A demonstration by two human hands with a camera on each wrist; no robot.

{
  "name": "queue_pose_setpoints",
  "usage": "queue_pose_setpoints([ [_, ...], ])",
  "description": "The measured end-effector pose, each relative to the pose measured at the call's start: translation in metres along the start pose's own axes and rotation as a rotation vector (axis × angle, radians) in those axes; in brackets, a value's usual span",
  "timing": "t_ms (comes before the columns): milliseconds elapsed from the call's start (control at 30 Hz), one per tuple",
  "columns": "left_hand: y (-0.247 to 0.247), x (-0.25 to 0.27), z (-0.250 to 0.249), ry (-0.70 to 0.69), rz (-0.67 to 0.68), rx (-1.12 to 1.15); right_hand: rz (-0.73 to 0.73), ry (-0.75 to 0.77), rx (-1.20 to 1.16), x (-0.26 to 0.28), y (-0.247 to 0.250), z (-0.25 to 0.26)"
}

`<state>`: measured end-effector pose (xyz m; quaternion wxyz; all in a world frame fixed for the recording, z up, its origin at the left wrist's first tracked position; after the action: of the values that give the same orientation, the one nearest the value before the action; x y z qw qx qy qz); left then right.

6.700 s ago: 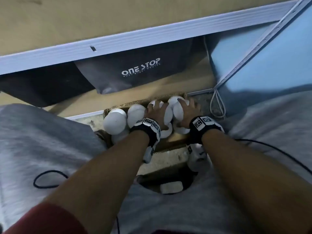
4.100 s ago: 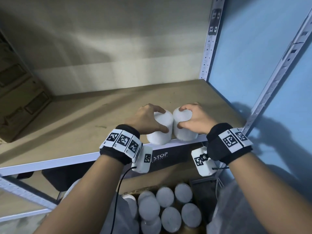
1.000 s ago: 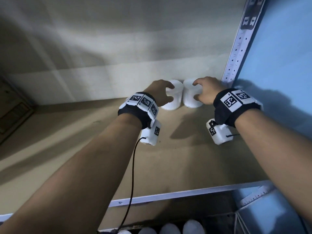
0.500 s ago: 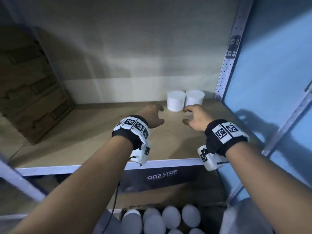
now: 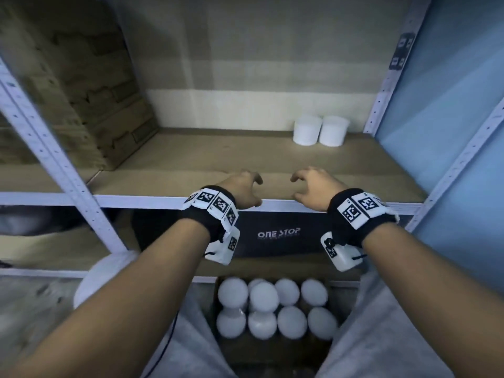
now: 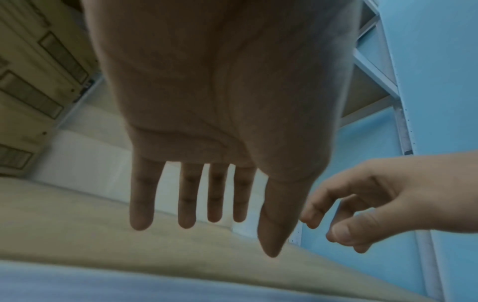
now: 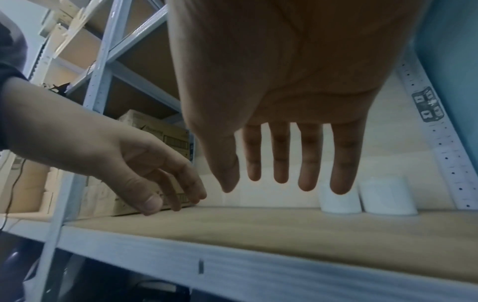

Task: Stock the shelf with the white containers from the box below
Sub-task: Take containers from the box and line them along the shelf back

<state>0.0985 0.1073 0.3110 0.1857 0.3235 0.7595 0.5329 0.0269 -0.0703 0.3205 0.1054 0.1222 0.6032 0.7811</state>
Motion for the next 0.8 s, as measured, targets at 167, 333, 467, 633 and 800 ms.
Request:
queue_pose_setpoints([
  [167,-0.049,0.017,0.013,0.027,0.134,0.021,0.056,0.035,-0.009,0.016,-0.044,0.007],
  [333,-0.106,0.019,0.039,0.104,0.266,0.013,0.225,0.021,0.0,0.013,-0.106,0.005],
  [467,-0.161,0.019,0.064,0.166,0.349,0.013,0.372,0.005,0.012,0.005,-0.157,-0.003],
  [633,-0.227,0.026,0.095,0.233,0.482,0.04,0.518,-0.071,0.011,0.004,-0.221,-0.014],
  [800,-0.274,0.033,0.117,0.238,0.492,0.012,0.611,-0.066,0.124,0.005,-0.277,-0.024],
])
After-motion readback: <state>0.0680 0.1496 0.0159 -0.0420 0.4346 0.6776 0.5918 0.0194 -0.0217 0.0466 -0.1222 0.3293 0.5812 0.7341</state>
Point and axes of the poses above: each hand's wrist, its own x-axis away from the middle knuckle, its own y-axis out of the back of the hand, z = x × y, the point moved 2 cm from there along -x, towards the middle knuckle, and after that the axes turned 10 degrees about -y, right-handed, at the moved point
